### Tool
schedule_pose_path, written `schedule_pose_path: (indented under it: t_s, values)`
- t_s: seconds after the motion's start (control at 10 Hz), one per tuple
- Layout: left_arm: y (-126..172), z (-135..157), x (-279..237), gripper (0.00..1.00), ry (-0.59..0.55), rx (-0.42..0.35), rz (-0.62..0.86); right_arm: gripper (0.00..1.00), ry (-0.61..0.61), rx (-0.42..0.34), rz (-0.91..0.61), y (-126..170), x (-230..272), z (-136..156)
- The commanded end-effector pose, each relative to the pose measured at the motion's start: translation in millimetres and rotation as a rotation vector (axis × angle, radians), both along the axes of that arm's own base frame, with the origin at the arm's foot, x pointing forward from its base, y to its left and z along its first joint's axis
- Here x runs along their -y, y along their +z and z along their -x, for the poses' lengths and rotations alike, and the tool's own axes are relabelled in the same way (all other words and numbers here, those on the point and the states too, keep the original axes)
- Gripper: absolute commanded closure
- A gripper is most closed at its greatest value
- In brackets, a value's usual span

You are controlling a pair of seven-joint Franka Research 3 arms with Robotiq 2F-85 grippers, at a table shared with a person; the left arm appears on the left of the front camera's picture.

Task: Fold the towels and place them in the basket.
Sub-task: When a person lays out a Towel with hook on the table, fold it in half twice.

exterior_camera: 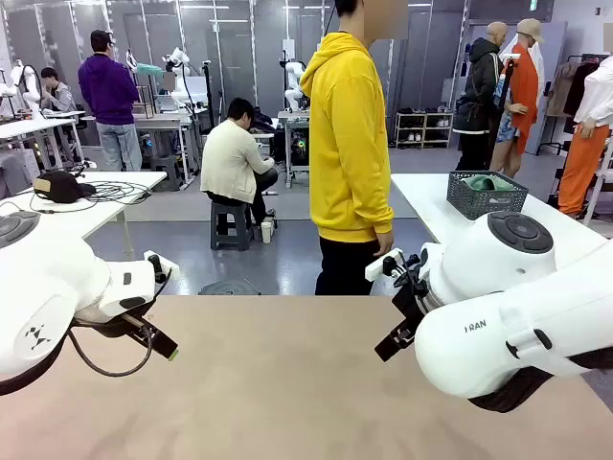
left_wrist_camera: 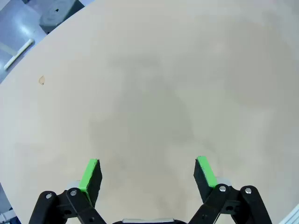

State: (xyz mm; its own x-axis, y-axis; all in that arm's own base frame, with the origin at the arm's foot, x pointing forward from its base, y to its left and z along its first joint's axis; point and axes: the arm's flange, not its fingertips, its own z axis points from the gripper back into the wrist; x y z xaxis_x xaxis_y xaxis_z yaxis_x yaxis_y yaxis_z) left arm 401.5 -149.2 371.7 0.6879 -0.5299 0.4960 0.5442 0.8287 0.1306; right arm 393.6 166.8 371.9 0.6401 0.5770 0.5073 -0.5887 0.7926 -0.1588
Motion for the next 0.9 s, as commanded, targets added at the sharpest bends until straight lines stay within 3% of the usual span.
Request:
schedule_pose_path:
  t_s: [0.0, 0.8]
  values:
    - [0.0, 0.1, 0.2, 0.0, 0.0, 0.0, 0.0, 0.0, 0.0, 0.0, 0.0, 0.0, 0.0, 0.0]
    - [0.0, 0.1, 0.3, 0.0, -0.001, 0.0, 0.0, 0.0, 0.001, 0.001, 0.001, 0.0, 0.0, 0.0]
